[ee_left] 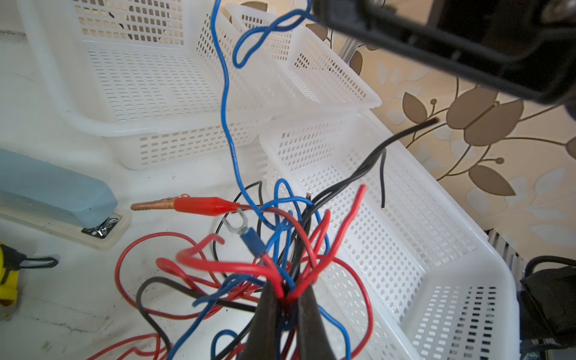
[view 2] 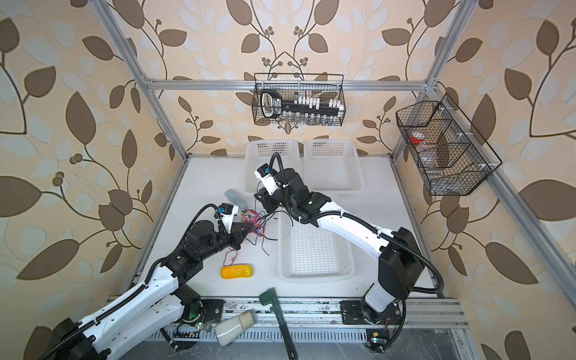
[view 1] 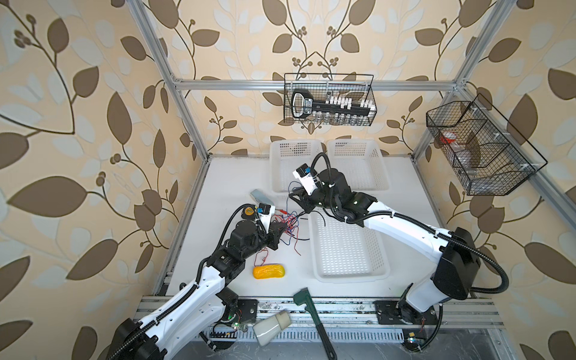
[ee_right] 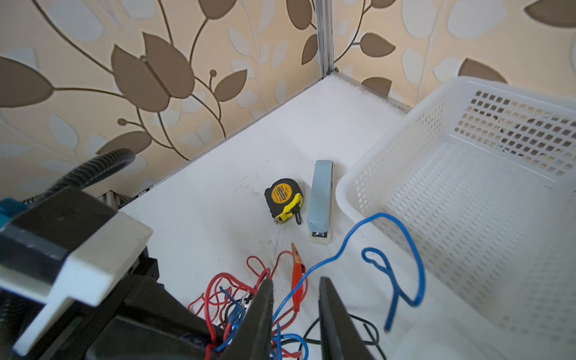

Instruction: Untangle the cables

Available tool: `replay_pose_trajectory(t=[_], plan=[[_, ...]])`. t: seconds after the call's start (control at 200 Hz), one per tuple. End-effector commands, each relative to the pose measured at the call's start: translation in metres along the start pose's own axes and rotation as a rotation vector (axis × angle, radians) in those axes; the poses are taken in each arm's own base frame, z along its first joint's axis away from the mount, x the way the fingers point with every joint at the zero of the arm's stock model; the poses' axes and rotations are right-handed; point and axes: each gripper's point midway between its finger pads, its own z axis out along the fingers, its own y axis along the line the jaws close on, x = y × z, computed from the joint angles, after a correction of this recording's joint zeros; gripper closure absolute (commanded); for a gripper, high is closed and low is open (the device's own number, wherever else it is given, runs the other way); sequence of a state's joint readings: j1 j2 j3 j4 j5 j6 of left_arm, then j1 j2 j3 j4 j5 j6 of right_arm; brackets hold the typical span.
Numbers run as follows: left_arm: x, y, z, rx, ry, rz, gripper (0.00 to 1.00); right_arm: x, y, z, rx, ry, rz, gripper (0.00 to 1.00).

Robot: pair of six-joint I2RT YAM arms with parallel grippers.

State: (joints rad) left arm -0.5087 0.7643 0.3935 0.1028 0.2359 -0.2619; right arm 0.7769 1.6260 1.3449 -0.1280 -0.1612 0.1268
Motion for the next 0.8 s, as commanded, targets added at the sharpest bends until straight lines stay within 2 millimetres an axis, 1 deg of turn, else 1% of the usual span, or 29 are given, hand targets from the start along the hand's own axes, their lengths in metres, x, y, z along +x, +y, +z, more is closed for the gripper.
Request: replay_pose_trajectory(t=[0.0,0.125,0.345,0.455,0.63,0.655,0.74,0.8], plan=[[-0.033,-0.016,-0.006,0.048,-0.079,0.066,1.00,0.006,0.005,0.009,-0.023,0.048,0.035,0.71],[-0.035,-0.015,-0.007,0.036,-0.088,0.076,1.00,0.017,0.004,0.018,-0.028,0.084,0.070,0.68],[-0.036,-0.017,-0.009,0.048,-0.095,0.084,1.00,0.028,0.008,0.033,-0.057,0.113,0.113,0.61],[-0.039,-0.020,-0.011,0.057,-0.110,0.084,1.00,0.031,0.012,0.044,-0.078,0.123,0.129,0.61],[-0.040,-0.020,-0.013,0.061,-0.123,0.085,1.00,0.031,0.016,0.055,-0.091,0.130,0.140,0.61],[-0.040,-0.020,-0.013,0.061,-0.122,0.084,1.00,0.032,0.016,0.056,-0.091,0.132,0.141,0.63],[-0.038,-0.019,-0.013,0.054,-0.121,0.079,1.00,0.034,0.018,0.059,-0.103,0.138,0.146,0.79],[-0.037,-0.017,-0.012,0.051,-0.120,0.077,1.00,0.033,0.018,0.060,-0.104,0.136,0.148,0.86]])
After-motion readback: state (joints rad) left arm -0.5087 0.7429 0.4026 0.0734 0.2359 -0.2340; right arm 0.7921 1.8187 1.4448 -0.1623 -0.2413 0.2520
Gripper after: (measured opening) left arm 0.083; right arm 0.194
